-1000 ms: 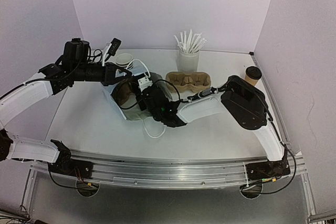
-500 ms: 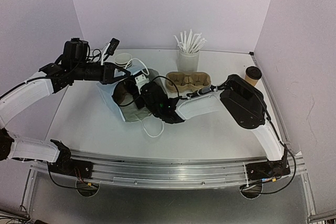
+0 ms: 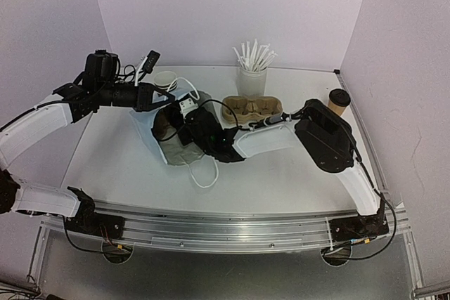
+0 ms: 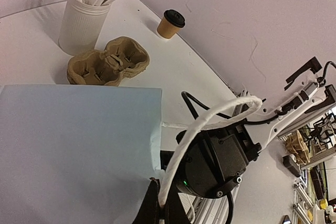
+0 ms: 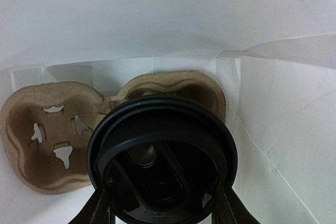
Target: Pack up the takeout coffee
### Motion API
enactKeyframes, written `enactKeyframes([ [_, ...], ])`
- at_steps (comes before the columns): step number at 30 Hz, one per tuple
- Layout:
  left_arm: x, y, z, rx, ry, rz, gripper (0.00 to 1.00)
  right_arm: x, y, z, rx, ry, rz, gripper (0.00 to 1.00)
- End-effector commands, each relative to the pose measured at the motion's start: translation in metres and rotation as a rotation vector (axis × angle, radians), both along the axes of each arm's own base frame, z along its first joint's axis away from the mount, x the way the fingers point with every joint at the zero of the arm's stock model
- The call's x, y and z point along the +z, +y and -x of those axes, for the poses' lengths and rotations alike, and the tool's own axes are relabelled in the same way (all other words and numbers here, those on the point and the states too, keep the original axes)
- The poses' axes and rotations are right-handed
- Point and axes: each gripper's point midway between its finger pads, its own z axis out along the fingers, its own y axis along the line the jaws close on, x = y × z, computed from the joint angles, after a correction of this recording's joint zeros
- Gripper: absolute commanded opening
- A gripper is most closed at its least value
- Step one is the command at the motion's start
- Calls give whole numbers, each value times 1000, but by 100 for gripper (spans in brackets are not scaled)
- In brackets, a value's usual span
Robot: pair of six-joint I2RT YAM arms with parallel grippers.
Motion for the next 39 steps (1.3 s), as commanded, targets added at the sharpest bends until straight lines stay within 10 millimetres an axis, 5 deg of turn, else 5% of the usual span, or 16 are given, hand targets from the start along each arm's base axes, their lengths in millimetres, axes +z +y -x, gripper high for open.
enactKeyframes([
  [1, 32, -10, 20, -133, -28, 67, 0, -24, -20, -11, -71, 61, 56, 0],
  [7, 44, -13, 29, -202, -23, 101, 0, -31, -24, -20, -146, 89, 152, 0],
  [10, 50, -14, 34, -227, -22, 111, 0, -15, -38, -20, -202, 117, 185, 0],
  [15, 61, -15, 46, -296, -18, 137, 0, -16, -88, 4, -286, 227, 231, 0],
  [23, 71, -16, 53, -357, 15, 153, 0, -21, -137, 41, -379, 432, 396, 0],
  [28, 63, -17, 46, -334, 26, 135, 0, -38, -149, 53, -400, 520, 498, 0],
  [33, 39, -16, 44, -330, 55, 85, 0, -71, -138, 53, -374, 570, 493, 0],
  [39, 29, -12, 38, -275, 48, 48, 0, -24, -126, 42, -338, 461, 460, 36],
])
